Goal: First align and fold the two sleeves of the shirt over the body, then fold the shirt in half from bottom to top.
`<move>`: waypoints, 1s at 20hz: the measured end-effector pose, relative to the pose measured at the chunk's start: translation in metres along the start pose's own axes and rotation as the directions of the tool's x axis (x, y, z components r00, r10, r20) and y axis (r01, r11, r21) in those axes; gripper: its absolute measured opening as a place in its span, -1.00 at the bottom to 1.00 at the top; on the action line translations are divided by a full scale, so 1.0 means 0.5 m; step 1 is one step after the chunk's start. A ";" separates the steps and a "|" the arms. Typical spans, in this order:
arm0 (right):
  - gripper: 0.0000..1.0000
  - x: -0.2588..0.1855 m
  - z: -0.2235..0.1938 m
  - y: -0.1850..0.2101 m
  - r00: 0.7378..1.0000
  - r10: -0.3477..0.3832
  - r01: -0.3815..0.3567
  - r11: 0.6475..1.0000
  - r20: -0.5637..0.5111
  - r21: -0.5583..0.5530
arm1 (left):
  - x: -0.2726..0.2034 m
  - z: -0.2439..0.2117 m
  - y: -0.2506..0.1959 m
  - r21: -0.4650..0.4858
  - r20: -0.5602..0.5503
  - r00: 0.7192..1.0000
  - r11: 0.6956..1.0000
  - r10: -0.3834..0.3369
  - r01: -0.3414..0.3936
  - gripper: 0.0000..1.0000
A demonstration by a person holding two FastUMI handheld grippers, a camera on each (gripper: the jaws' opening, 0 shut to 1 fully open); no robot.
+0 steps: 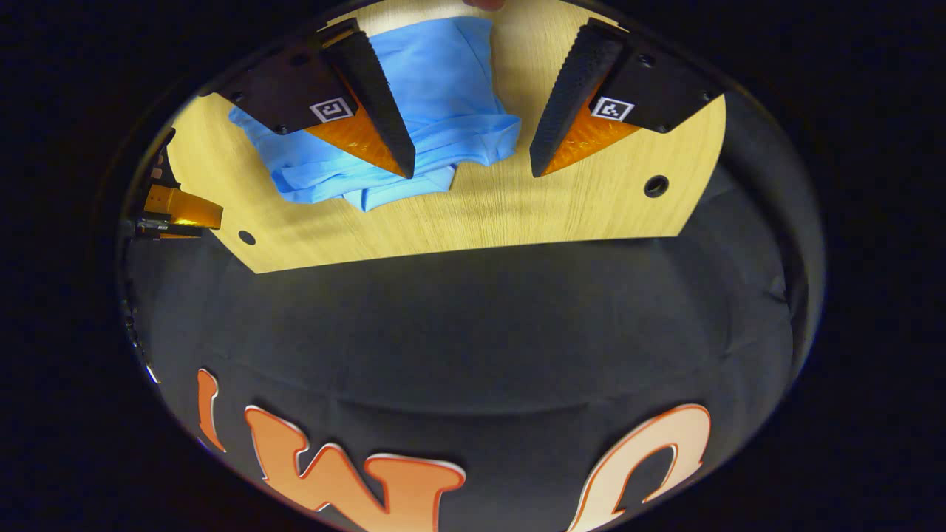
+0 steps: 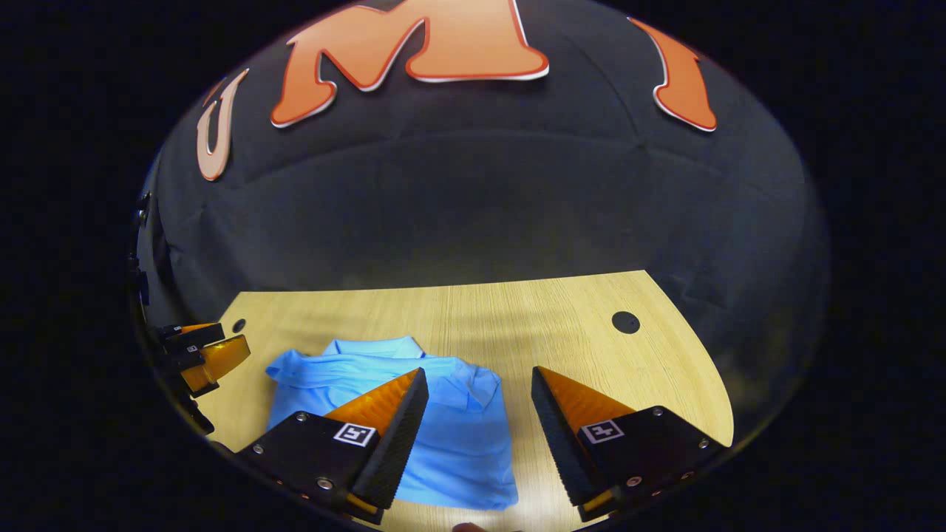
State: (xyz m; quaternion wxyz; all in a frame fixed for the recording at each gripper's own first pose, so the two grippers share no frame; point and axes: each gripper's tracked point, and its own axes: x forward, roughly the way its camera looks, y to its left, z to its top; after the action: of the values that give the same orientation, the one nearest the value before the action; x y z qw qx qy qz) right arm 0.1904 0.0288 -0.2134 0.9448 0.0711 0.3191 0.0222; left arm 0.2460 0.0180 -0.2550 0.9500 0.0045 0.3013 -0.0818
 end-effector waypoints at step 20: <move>0.86 -0.641 -0.088 -0.144 0.938 0.089 -0.058 0.993 0.334 -0.102 | -0.699 -0.061 -0.213 -0.022 0.318 0.942 0.994 0.106 -0.105 1.00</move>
State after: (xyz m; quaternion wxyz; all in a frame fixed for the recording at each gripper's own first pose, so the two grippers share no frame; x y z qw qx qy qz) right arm -0.0914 -0.0651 -0.0666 0.9863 0.0429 0.1479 0.0592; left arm -0.0695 -0.0320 -0.0753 0.9892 0.0051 0.1433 -0.0297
